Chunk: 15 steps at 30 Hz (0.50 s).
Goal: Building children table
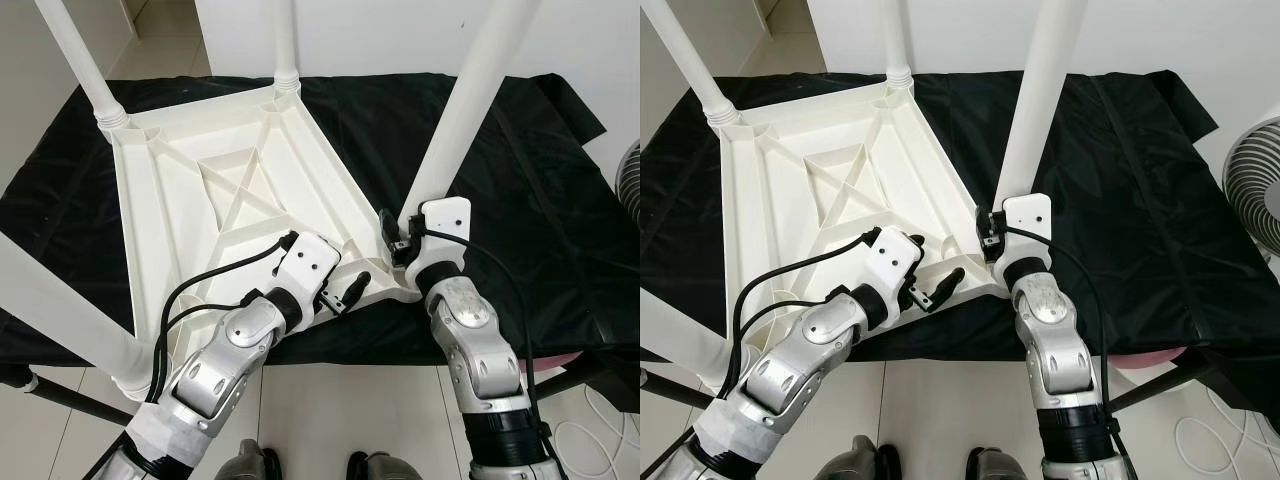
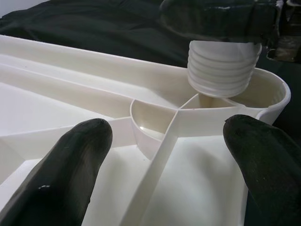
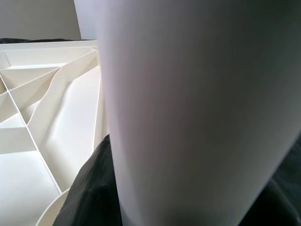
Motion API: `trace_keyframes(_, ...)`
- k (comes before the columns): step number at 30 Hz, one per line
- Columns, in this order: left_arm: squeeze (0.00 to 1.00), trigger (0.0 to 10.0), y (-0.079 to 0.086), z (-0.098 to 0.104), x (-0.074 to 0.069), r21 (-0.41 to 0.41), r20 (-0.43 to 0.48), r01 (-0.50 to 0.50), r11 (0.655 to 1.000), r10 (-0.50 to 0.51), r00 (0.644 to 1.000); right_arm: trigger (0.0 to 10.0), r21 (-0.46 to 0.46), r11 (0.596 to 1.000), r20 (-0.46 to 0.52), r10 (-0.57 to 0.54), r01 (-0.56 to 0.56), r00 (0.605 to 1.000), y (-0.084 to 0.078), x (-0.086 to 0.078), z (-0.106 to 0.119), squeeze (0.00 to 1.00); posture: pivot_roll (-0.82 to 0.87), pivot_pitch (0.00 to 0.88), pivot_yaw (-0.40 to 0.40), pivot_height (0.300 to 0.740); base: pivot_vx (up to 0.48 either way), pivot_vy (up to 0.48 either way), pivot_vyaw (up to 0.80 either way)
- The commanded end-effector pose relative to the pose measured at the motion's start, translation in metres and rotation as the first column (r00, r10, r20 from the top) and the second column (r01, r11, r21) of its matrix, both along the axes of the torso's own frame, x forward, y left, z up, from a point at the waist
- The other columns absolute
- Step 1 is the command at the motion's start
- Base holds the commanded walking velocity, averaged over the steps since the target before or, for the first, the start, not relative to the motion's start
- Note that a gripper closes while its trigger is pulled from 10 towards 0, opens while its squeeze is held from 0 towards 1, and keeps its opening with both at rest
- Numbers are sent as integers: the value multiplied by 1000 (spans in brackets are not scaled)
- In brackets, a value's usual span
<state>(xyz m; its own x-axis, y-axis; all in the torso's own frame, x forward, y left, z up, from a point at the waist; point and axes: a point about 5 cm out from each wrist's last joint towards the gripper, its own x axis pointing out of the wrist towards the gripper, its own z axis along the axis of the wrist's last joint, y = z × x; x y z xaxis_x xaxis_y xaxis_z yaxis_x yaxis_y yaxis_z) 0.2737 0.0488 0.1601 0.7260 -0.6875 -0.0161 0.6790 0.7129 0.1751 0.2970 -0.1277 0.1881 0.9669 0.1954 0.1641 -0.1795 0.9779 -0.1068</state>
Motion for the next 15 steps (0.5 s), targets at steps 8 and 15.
trace_keyframes(8,0,10000,-9,-4,-14,12,-60,243,970,-242,968,10000,-36,999,-68,10,-12,998,-7,-15,-16,0,-104,141,49,740,0,0,0)
trace_keyframes(15,0,10000,-9,-4,-15,16,-56,259,966,-258,965,10000,-59,998,-86,3,-8,996,-16,-21,-20,0,-114,139,49,740,0,0,0)
